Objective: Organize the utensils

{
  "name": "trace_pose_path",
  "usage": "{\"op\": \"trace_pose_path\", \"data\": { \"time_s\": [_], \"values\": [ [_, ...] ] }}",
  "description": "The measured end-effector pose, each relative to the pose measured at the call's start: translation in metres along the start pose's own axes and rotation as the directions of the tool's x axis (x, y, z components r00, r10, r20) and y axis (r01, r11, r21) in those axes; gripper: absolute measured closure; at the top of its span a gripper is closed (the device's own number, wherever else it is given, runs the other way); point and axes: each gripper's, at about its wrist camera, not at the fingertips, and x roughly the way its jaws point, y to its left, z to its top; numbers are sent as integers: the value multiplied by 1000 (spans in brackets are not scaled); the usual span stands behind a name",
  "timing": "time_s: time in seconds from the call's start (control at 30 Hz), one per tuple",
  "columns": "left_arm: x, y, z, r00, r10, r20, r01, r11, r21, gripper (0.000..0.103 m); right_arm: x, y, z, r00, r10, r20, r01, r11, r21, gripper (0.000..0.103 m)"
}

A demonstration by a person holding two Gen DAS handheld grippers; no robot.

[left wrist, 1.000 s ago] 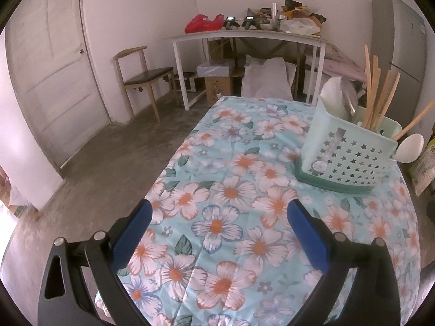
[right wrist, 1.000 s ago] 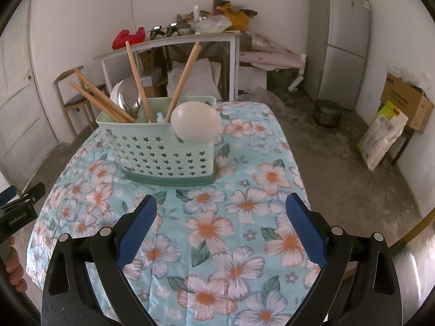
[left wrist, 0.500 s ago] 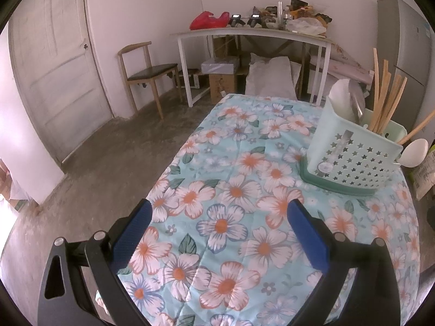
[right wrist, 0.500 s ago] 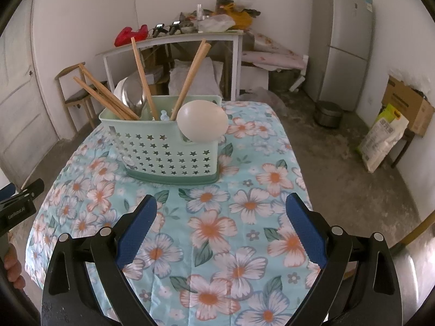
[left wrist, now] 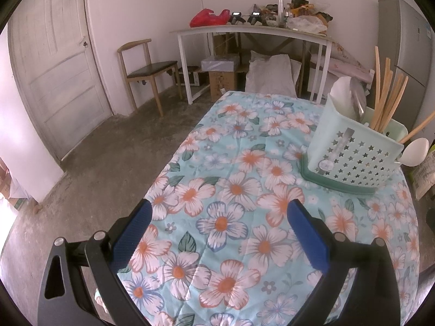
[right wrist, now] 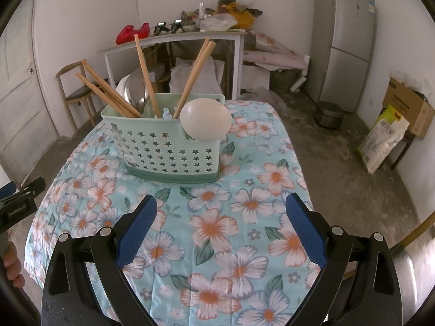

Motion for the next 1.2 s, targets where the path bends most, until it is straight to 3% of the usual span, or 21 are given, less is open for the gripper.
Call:
{"op": "trace_pose_path", "data": {
  "time_s": [1.2],
  "values": [
    [2, -1, -1, 1000, -2, -8, 2, 1000, -3, 6, 0, 0, 0, 1000, 1, 0, -1, 1000, -1, 12]
  ]
}}
